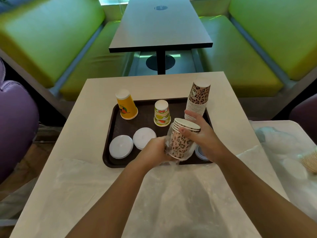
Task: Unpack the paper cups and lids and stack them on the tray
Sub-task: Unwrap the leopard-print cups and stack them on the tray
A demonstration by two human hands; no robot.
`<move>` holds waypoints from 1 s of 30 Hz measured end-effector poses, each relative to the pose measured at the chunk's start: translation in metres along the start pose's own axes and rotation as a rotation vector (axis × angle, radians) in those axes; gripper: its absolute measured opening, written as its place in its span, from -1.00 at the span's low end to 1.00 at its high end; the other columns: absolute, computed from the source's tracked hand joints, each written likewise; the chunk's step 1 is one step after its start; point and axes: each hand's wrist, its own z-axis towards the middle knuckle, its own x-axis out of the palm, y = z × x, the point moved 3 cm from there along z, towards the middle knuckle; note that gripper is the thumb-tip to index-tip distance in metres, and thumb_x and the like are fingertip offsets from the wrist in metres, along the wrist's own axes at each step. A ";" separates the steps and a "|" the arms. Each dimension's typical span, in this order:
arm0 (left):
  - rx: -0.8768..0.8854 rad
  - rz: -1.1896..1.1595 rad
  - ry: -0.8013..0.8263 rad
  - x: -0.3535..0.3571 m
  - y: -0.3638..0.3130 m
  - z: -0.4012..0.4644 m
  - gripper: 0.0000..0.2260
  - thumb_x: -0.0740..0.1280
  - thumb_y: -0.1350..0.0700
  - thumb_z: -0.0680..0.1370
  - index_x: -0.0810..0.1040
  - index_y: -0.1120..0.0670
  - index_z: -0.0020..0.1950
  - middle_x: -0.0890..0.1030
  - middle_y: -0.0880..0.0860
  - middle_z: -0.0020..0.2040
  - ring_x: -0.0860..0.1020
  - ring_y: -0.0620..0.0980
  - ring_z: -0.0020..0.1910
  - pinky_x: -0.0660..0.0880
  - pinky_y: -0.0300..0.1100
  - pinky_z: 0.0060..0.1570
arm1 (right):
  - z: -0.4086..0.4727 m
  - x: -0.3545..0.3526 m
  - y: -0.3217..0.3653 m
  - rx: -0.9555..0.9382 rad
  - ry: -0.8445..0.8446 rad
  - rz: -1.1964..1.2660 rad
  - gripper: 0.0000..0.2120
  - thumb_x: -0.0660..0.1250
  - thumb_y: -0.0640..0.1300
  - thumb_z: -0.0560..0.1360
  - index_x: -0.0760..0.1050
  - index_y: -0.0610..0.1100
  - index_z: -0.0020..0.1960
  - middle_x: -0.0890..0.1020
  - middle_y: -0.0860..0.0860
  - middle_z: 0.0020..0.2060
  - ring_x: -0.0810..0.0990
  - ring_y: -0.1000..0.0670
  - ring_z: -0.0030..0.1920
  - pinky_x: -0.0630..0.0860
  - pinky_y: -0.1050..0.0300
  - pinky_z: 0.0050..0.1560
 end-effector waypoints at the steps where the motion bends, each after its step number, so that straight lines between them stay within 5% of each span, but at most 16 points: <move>1: -0.013 0.023 0.002 0.000 -0.002 0.000 -0.65 0.47 0.11 0.45 0.53 0.07 0.21 0.61 0.03 0.09 0.56 -0.04 0.07 0.48 -0.23 0.04 | 0.001 -0.001 -0.001 0.003 -0.008 0.012 -0.28 0.47 0.00 0.20 0.35 0.11 0.33 0.54 -0.05 0.18 0.56 0.01 0.16 0.54 0.14 0.09; 6: -0.095 0.211 -0.008 -0.005 -0.007 0.005 -0.81 0.23 0.22 0.59 0.56 0.21 0.13 0.54 0.14 -0.12 0.48 -0.01 -0.22 0.36 -0.31 -0.28 | 0.003 -0.008 0.001 -0.011 -0.079 0.149 -0.34 0.45 -0.05 0.22 0.39 0.04 0.30 0.57 -0.06 0.13 0.57 -0.05 0.15 0.55 0.04 0.10; 10: -0.191 0.341 0.150 -0.002 0.000 0.008 -0.72 0.23 0.16 0.61 0.44 0.18 0.31 0.54 0.18 0.20 0.52 0.12 0.18 0.43 -0.14 0.16 | 0.005 -0.012 0.003 -0.028 -0.138 0.195 -0.40 0.42 -0.07 0.25 0.39 -0.04 0.28 0.59 -0.01 0.06 0.60 0.00 0.10 0.53 -0.02 0.16; 15: 0.090 -0.143 0.158 0.001 0.005 0.003 0.10 0.58 -0.08 0.25 -0.16 -0.16 0.53 0.31 -0.07 0.43 0.32 -0.10 0.39 0.35 -0.08 0.35 | 0.005 -0.006 -0.007 0.022 -0.111 0.205 -0.38 0.52 0.09 0.21 0.48 -0.03 0.23 0.58 -0.14 0.16 0.58 -0.09 0.18 0.52 -0.01 0.16; 19: 0.116 -0.503 0.026 -0.002 -0.015 0.002 -0.16 0.54 0.03 0.35 0.07 -0.22 0.43 0.47 -0.20 0.17 0.49 -0.22 0.18 0.50 -0.25 0.12 | 0.002 0.004 -0.011 0.056 -0.070 0.173 -0.32 0.49 0.19 0.23 0.47 -0.04 0.28 0.60 -0.08 0.13 0.58 -0.07 0.17 0.54 -0.01 0.13; 26: 0.165 -0.389 -0.213 0.004 -0.016 0.007 -0.45 0.46 0.02 0.44 0.27 -0.03 0.34 0.55 -0.06 0.09 0.57 -0.12 0.08 0.57 -0.19 0.01 | -0.002 0.008 -0.012 0.136 0.016 0.150 -0.62 0.23 -0.15 0.56 0.38 -0.12 0.37 0.58 0.00 0.03 0.60 0.08 0.00 0.55 0.29 -0.14; 30: 0.132 -0.370 -0.310 0.007 -0.014 0.007 -0.49 0.43 -0.02 0.44 0.32 0.02 0.31 0.57 -0.04 0.02 0.58 -0.13 -0.02 0.59 -0.19 -0.07 | -0.005 0.014 -0.015 0.142 0.027 0.090 -0.66 0.22 -0.13 0.57 0.41 -0.07 0.34 0.61 -0.02 0.07 0.61 0.07 0.05 0.57 0.23 0.00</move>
